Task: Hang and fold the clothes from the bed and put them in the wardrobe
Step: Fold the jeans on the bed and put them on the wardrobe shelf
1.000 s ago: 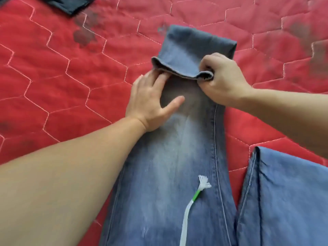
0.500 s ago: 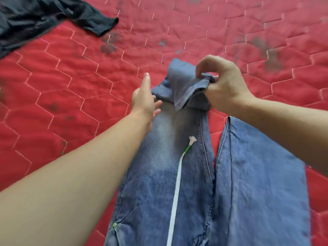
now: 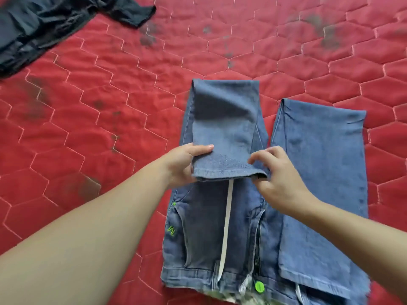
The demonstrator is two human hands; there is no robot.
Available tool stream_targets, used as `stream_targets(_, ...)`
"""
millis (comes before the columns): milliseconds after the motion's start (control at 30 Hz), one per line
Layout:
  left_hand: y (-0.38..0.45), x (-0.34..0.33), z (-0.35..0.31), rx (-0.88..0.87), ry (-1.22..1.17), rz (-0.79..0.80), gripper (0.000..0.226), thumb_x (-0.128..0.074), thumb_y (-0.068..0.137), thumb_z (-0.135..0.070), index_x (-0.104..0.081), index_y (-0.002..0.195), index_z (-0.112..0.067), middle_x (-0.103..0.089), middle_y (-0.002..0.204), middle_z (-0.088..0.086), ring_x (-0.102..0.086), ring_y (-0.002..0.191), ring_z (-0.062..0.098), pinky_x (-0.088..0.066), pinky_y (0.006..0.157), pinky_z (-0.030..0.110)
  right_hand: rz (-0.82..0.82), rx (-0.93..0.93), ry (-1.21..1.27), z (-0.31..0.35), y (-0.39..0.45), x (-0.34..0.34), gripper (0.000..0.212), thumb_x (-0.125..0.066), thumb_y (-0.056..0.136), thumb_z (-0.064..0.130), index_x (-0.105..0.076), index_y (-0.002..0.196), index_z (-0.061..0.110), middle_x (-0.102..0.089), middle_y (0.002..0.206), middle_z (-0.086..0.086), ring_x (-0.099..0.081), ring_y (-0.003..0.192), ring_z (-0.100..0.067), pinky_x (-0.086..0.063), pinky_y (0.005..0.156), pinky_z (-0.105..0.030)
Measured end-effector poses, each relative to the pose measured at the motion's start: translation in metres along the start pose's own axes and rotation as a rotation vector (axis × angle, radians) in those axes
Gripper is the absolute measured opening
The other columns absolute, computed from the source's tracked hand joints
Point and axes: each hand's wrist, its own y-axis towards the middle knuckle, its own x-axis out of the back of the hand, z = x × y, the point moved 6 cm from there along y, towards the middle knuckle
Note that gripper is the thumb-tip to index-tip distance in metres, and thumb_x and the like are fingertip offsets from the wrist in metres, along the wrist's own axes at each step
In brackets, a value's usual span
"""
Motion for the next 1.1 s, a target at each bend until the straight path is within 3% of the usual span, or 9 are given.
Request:
stream_targets(167, -0.028, 0.022, 0.071, 0.100, 0.277, -0.057, 0.028, -0.067, 0.090, -0.017, -0.064, 0.117, -0.010, -0.074, 0.109, 0.008, -0.070, 0.100, 0.026, -0.056, 0.088, 0.043, 0.113, -0.002, -0.126, -0.021, -0.077, -0.041, 0.026, -0.062, 0.086, 0.011, -0.063, 0.106, 0.028, -0.048, 0.061, 0.014, -0.050, 0.064, -0.018, -0.047, 0.065, -0.038)
stream_targets(233, -0.041, 0.029, 0.097, 0.136, 0.401, -0.085, 0.023, -0.067, 0.091, -0.020, -0.066, 0.113, -0.012, -0.075, 0.103, 0.007, -0.072, 0.095, 0.025, -0.058, 0.086, 0.042, 0.158, 0.009, -0.217, -0.021, -0.100, -0.051, 0.025, -0.061, 0.088, 0.016, -0.063, 0.110, 0.030, -0.060, 0.074, 0.011, -0.058, 0.078, -0.025, -0.047, 0.067, -0.038)
stream_targets(367, -0.063, 0.037, 0.133, 0.145, 0.461, -0.171, 0.008, -0.066, 0.093, -0.020, -0.066, 0.100, -0.015, -0.076, 0.086, -0.002, -0.071, 0.067, 0.011, -0.058, 0.059, 0.026, 0.228, 0.034, -0.282, -0.013, -0.140, -0.071, 0.018, -0.051, 0.095, 0.028, -0.063, 0.109, 0.030, -0.067, 0.093, 0.004, -0.060, 0.089, -0.025, -0.044, 0.067, -0.034)
stream_targets(500, -0.077, 0.038, 0.161, 0.115, 0.374, -0.308, 0.015, -0.064, 0.094, -0.016, -0.067, 0.108, -0.011, -0.073, 0.095, 0.003, -0.070, 0.075, 0.015, -0.058, 0.060, 0.027, 0.206, 0.013, -0.247, -0.009, -0.157, -0.088, 0.019, -0.051, 0.096, 0.029, -0.066, 0.106, 0.031, -0.065, 0.096, 0.007, -0.060, 0.093, -0.019, -0.040, 0.066, -0.030)
stream_targets(700, -0.083, 0.052, 0.174, 0.018, 0.614, -0.439, 0.012, -0.077, 0.082, -0.021, -0.069, 0.092, -0.020, -0.074, 0.096, 0.004, -0.071, 0.084, 0.019, -0.057, 0.073, 0.031, 0.243, -0.026, -0.335, -0.015, -0.169, -0.107, 0.017, -0.050, 0.093, 0.029, -0.066, 0.099, 0.031, -0.047, 0.080, 0.009, -0.059, 0.083, -0.020, -0.031, 0.059, -0.029)
stream_targets(833, -0.084, 0.052, 0.163, -0.079, 0.875, -0.596, 0.033, -0.082, 0.071, -0.031, -0.054, 0.088, -0.025, -0.067, 0.089, -0.001, -0.065, 0.082, 0.023, -0.053, 0.074, 0.035, 0.318, -0.043, -0.284, -0.018, -0.164, -0.106, 0.018, -0.050, 0.089, 0.029, -0.061, 0.101, 0.034, -0.039, 0.079, 0.013, -0.051, 0.077, -0.015, -0.032, 0.061, -0.028)
stream_targets(933, -0.094, 0.032, 0.144, -0.412, 1.295, -0.723, 0.053, -0.082, 0.068, -0.030, -0.047, 0.107, -0.028, -0.051, 0.104, -0.002, -0.053, 0.096, 0.025, -0.044, 0.081, 0.038, 0.326, -0.034, -0.184, -0.018, -0.167, -0.096, 0.032, -0.053, 0.084, 0.038, -0.050, 0.116, 0.039, -0.040, 0.094, 0.016, -0.049, 0.067, -0.007, -0.042, 0.062, -0.030)
stream_targets(1033, -0.103, -0.013, 0.148, -0.823, 1.536, -0.464, 0.051, -0.083, 0.065, -0.033, -0.063, 0.112, -0.024, -0.058, 0.107, 0.002, -0.058, 0.096, 0.028, -0.046, 0.078, 0.041, 0.139, -0.027, -0.213, -0.025, -0.178, -0.071, 0.053, -0.064, 0.078, 0.042, -0.050, 0.128, 0.031, -0.044, 0.119, 0.007, -0.055, 0.086, -0.010, -0.048, 0.076, -0.033)
stream_targets(1100, -0.102, -0.033, 0.169, -0.831, 1.601, -0.226, 0.055, -0.074, 0.071, -0.051, -0.065, 0.119, -0.026, -0.060, 0.120, 0.003, -0.057, 0.107, 0.029, -0.047, 0.086, 0.042, 0.041, 0.004, -0.357, -0.033, -0.190, -0.058, 0.064, -0.070, 0.072, 0.048, -0.054, 0.130, 0.024, -0.047, 0.131, -0.004, -0.052, 0.112, -0.023, -0.042, 0.091, -0.041)
